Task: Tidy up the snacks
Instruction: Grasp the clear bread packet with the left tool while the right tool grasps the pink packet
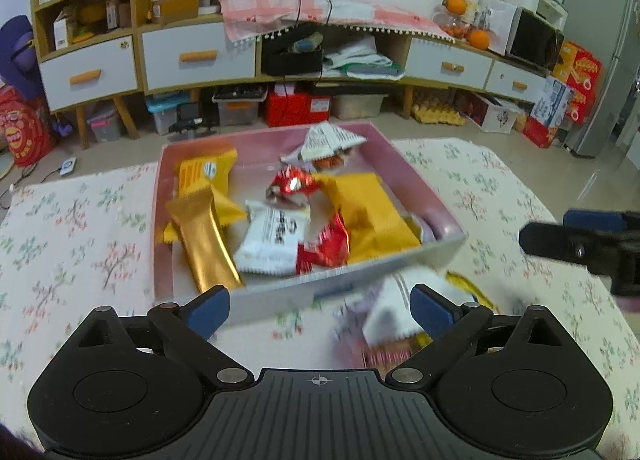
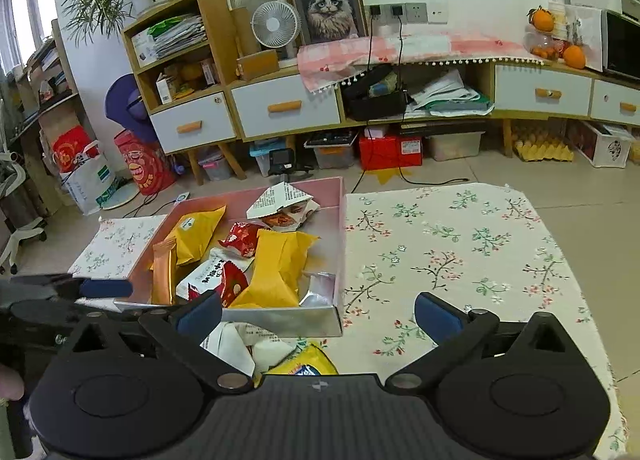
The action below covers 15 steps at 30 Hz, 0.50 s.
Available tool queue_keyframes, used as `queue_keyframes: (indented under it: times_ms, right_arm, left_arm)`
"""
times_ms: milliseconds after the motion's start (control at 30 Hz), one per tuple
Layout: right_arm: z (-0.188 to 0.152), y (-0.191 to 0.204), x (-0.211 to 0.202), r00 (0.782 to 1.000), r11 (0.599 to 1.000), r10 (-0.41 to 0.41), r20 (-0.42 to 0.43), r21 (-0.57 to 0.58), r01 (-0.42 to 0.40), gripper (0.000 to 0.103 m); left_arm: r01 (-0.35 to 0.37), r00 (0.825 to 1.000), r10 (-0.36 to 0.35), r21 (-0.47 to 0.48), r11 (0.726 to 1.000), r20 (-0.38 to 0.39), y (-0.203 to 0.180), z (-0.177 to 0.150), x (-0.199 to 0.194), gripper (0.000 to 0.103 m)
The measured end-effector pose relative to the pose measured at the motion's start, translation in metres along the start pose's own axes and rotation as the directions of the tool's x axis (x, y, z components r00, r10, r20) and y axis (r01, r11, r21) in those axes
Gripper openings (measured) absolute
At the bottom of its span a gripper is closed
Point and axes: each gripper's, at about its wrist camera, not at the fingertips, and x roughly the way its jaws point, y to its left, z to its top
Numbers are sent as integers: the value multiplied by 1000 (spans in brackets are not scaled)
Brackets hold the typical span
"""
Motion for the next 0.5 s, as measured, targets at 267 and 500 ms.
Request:
queue_keyframes:
  times_ms: [267, 500]
  right_arm:
    - [-14, 5, -14, 1000, 999, -16, 19, -46, 17, 78]
    - [-30, 9, -26, 999, 996, -37, 10, -76, 37, 78]
  left_arm:
    - [-76, 997, 76, 4, 997, 6, -9, -35, -21, 100]
    - [-61, 998, 62, 18, 998, -21, -19, -50, -26, 100]
